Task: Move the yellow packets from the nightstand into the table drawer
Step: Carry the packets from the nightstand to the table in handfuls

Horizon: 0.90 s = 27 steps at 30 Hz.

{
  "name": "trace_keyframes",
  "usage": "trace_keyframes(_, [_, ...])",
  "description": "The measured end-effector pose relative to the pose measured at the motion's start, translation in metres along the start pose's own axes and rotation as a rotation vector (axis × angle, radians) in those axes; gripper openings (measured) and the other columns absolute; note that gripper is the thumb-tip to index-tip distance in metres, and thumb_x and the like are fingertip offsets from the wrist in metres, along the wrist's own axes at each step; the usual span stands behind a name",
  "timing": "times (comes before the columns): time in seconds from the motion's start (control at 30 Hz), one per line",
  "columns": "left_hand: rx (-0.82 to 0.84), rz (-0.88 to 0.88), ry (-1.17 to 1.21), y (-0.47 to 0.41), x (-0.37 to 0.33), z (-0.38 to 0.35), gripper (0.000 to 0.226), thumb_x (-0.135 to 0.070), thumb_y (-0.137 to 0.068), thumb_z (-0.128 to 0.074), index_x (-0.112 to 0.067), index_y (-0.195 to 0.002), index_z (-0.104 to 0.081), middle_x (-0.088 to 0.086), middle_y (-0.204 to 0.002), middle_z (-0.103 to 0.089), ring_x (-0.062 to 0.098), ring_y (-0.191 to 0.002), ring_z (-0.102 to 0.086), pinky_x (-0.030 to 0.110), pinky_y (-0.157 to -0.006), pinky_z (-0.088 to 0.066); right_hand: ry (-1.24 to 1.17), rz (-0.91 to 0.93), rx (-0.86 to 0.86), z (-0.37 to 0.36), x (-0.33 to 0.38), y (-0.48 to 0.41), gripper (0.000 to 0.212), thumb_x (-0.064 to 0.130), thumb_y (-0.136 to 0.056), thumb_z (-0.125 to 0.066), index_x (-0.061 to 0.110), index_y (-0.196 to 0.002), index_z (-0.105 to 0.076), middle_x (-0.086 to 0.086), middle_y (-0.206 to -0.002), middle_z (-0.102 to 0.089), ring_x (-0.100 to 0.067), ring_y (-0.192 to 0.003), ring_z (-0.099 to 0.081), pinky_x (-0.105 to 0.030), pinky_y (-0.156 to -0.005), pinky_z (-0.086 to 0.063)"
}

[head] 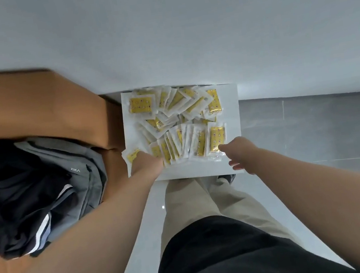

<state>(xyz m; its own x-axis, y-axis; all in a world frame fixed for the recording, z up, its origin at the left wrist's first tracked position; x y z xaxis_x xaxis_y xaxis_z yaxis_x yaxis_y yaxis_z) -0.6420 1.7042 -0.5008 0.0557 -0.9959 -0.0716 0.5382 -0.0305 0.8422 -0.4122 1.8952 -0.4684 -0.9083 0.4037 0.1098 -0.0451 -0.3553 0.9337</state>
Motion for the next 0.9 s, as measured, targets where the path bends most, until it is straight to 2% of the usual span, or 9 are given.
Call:
trace_keyframes(0.07, [-0.013, 0.087, 0.036, -0.026, 0.018, -0.006, 0.040, -0.038, -0.090, -0.062, -0.003, -0.109, -0.056, 0.010, -0.095, -0.067, 0.021, -0.067, -0.061, 0.026, -0.049, -0.039, -0.038, -0.050, -0.022, -0.005, -0.004, -0.016, 0.018, 0.022, -0.097, -0.060, 0.005, -0.095, -0.056, -0.013, -0.094, -0.057, -0.028, -0.084, -0.059, -0.037, -0.074, -0.053])
trace_keyframes(0.17, [-0.071, 0.205, 0.074, -0.058, 0.041, -0.017, 0.075, -0.056, -0.085, -0.065, -0.005, -0.137, -0.049, 0.014, -0.132, -0.059, 0.030, -0.109, -0.064, 0.040, -0.081, -0.058, -0.040, -0.091, -0.050, -0.016, -0.009, -0.042, 0.035, 0.024, -0.093, -0.066, 0.000, -0.117, -0.056, -0.012, -0.099, -0.058, -0.027, -0.087, -0.059, -0.039, -0.079, -0.056])
trace_keyframes(0.27, [-0.097, 0.266, 0.101, -0.074, 0.047, -0.030, 0.084, -0.057, -0.087, -0.065, -0.007, -0.147, -0.037, 0.013, -0.147, -0.042, 0.035, -0.126, -0.052, 0.046, -0.099, -0.050, -0.010, -0.138, -0.038, -0.035, -0.014, -0.061, 0.055, 0.030, -0.093, -0.065, 0.002, -0.132, -0.040, -0.007, -0.103, -0.054, -0.024, -0.099, -0.056, -0.042, -0.100, -0.052])
trace_keyframes(0.37, [-0.086, 0.262, 0.056, -0.090, 0.046, -0.041, 0.094, -0.058, -0.090, -0.060, -0.006, -0.156, -0.018, 0.016, -0.159, -0.026, 0.039, -0.142, -0.035, 0.050, -0.112, -0.035, -0.025, -0.161, -0.039, -0.049, -0.017, -0.077, 0.076, 0.039, -0.088, -0.069, 0.008, -0.143, -0.027, -0.010, -0.133, -0.053, -0.032, -0.122, -0.051, -0.047, -0.108, -0.045])
trace_keyframes(0.47, [-0.054, 0.256, 0.022, -0.102, 0.049, -0.051, 0.090, -0.055, -0.096, -0.050, 0.001, -0.157, -0.014, 0.025, -0.161, -0.020, 0.044, -0.147, -0.025, 0.053, -0.119, -0.022, -0.060, -0.133, -0.064, -0.053, -0.022, -0.090, 0.091, 0.041, -0.084, -0.072, 0.009, -0.152, -0.021, -0.015, -0.152, -0.038, -0.040, -0.135, -0.043, -0.056, -0.111, -0.039])
trace_keyframes(0.57, [-0.120, 0.345, 0.148, -0.109, 0.059, -0.057, 0.086, -0.058, -0.100, -0.040, -0.005, -0.159, -0.006, 0.018, -0.165, -0.011, 0.039, -0.150, -0.019, 0.050, -0.121, -0.016, -0.111, -0.135, -0.094, -0.053, -0.027, -0.101, 0.088, 0.048, -0.087, -0.067, 0.009, -0.152, -0.023, -0.013, -0.145, -0.042, -0.038, -0.131, -0.046, -0.054, -0.109, -0.041])
trace_keyframes(0.73, [-0.249, 0.293, 0.171, -0.111, 0.066, -0.051, 0.068, -0.040, -0.101, -0.050, -0.008, -0.153, -0.021, 0.014, -0.158, -0.027, 0.035, -0.142, -0.033, 0.046, -0.113, -0.031, -0.107, -0.134, -0.132, -0.053, -0.027, -0.113, 0.080, 0.064, -0.093, -0.052, 0.013, -0.149, -0.027, -0.010, -0.127, -0.045, -0.033, -0.109, -0.049, -0.048, -0.100, -0.049])
trace_keyframes(0.83, [-0.337, 0.240, 0.127, -0.107, 0.069, -0.043, 0.064, -0.032, -0.096, -0.062, -0.008, -0.146, -0.030, 0.014, -0.153, -0.033, 0.035, -0.138, -0.037, 0.045, -0.109, -0.036, -0.094, -0.091, -0.163, -0.054, -0.025, -0.121, 0.072, 0.063, -0.097, -0.046, 0.011, -0.146, -0.033, -0.009, -0.121, -0.049, -0.031, -0.101, -0.049, -0.043, -0.087, -0.049])
trace_keyframes(0.9, [-0.359, 0.207, 0.129, -0.105, 0.071, -0.042, 0.069, -0.031, -0.090, -0.070, -0.009, -0.143, -0.032, 0.013, -0.150, -0.036, 0.034, -0.135, -0.040, 0.044, -0.107, -0.038, -0.076, -0.073, -0.194, -0.052, -0.024, -0.124, 0.069, 0.059, -0.100, -0.044, 0.008, -0.145, -0.033, -0.011, -0.126, -0.052, -0.030, -0.098, -0.049, -0.044, -0.089, -0.050])
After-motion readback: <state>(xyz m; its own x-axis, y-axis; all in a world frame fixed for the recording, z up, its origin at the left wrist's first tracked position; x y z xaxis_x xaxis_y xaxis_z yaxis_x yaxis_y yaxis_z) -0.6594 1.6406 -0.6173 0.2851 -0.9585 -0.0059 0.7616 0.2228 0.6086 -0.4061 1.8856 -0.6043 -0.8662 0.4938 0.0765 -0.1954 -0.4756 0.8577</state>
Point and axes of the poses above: each hand's wrist, its own y-axis away from the middle knuckle, its own z-axis out of the back of the hand, x = y × z, the point moved 9 cm from there along -y, towards the middle knuckle
